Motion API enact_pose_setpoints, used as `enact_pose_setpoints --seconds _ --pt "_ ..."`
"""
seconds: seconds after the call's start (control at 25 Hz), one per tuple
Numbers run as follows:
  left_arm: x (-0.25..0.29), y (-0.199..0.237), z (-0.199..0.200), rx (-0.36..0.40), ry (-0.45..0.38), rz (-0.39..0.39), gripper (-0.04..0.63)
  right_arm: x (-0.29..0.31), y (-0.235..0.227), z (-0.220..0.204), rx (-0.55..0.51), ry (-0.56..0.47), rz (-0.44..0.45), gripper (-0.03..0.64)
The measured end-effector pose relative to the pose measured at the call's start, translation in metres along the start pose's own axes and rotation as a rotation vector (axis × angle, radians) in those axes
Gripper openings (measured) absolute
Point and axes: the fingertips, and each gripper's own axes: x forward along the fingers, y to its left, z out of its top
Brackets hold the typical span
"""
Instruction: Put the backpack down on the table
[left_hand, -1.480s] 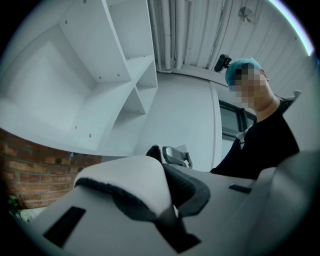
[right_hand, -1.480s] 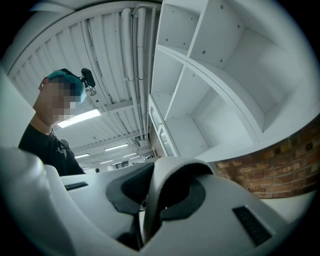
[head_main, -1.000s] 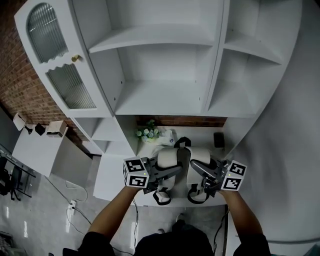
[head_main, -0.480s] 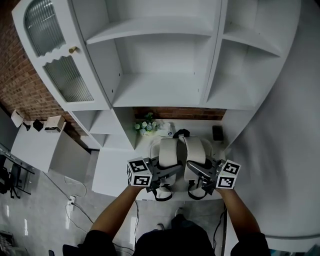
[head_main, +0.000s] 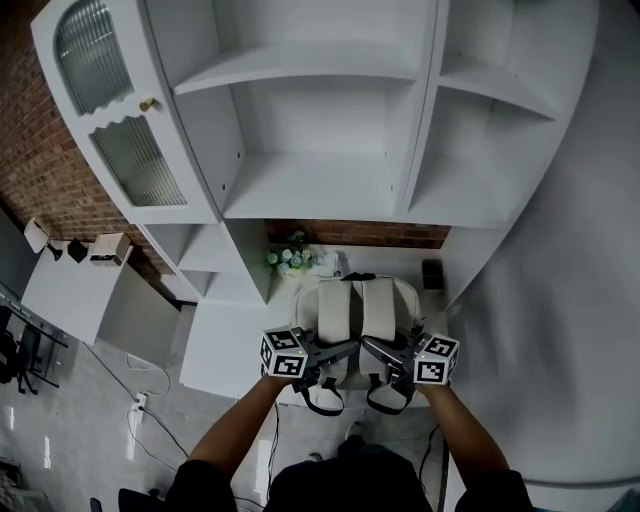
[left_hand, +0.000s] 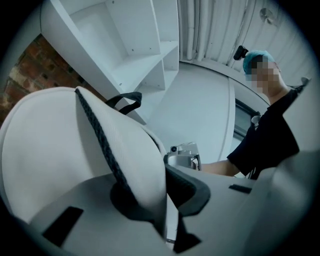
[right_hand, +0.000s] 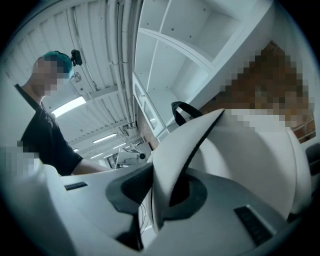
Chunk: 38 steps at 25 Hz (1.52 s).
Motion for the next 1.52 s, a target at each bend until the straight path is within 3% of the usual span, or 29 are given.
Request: enact_pose_setpoints --seconds 0.36,0.84,0.92,1.16,1.4,1.52 --pt "0.002 0.027 -0.029 -0.029 0.019 0.052 0.054 0.003 -0.028 -0.035 -0.011 0.097 0.006 0.067" --pt "0.005 0.049 -0.046 -0.065 0.005 0.105 0.063 0.004 -0.057 -0.052 0.058 0.085 0.011 0.067" --pt "0.004 0.048 -0.045 -0.062 0.000 0.102 0.091 0.003 -0.058 -0.053 0.049 0.093 0.009 0.069" --pt "0.005 0.055 -0.045 -0.059 -0.003 0.125 0.189 0.001 -0.067 -0.056 0.028 0.139 -0.045 0.191" --pt "0.000 0.066 -0.040 0.050 -0.012 0.268 0.222 -0.013 -0.083 -0.058 0.045 0.152 -0.193 0.259" --pt "-0.006 0.070 -0.038 0.019 -0.046 0.295 0.249 -0.018 -0.082 -0.055 0.064 0.121 -0.217 0.265"
